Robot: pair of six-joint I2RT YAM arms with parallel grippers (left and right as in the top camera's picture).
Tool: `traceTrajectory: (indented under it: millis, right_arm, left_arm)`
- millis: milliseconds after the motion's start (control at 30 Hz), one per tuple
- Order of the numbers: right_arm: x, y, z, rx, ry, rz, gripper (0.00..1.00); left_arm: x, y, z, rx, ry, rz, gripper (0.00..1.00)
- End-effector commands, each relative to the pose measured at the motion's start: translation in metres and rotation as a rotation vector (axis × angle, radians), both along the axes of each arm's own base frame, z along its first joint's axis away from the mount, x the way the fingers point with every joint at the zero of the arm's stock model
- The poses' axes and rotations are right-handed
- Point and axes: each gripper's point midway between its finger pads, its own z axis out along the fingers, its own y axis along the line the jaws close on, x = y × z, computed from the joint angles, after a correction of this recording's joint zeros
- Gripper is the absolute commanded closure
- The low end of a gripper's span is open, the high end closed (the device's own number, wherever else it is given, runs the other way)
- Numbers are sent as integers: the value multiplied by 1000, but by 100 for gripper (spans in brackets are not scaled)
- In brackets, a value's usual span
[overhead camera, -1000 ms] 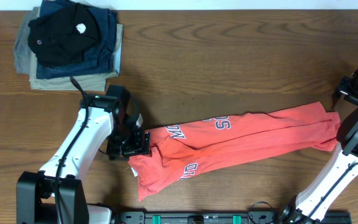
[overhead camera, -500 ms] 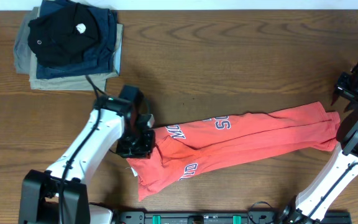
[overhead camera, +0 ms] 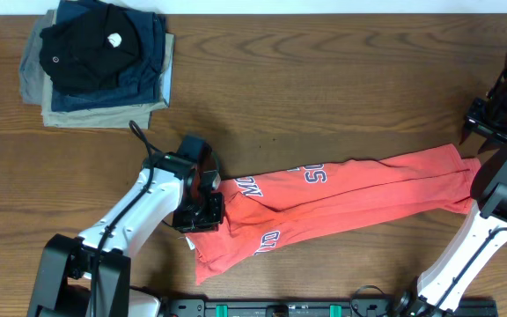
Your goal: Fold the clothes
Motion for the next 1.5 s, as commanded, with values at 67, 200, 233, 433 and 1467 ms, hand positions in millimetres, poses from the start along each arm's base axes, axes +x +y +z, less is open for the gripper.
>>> traceTrajectory:
  millis: [67, 200, 233, 433, 1467]
  right_arm:
    - [0, 2, 11, -7, -26, 7, 61]
    - [2, 7, 11, 20, -37, -1, 58]
    - [3, 10, 11, 34, -42, -4, 58]
    - [1, 12, 11, 45, -35, -5, 57]
    - [-3, 47, 58, 176, -136, 16, 52]
  left_arm:
    - [-2, 1, -16, 7, -6, 31, 94]
    - [-3, 2, -29, 17, 20, 48, 94]
    - [-2, 3, -32, 20, 26, 51, 94]
    - [6, 29, -42, 94, 42, 141, 94]
    - [120, 221, 60, 297, -192, 709, 20]
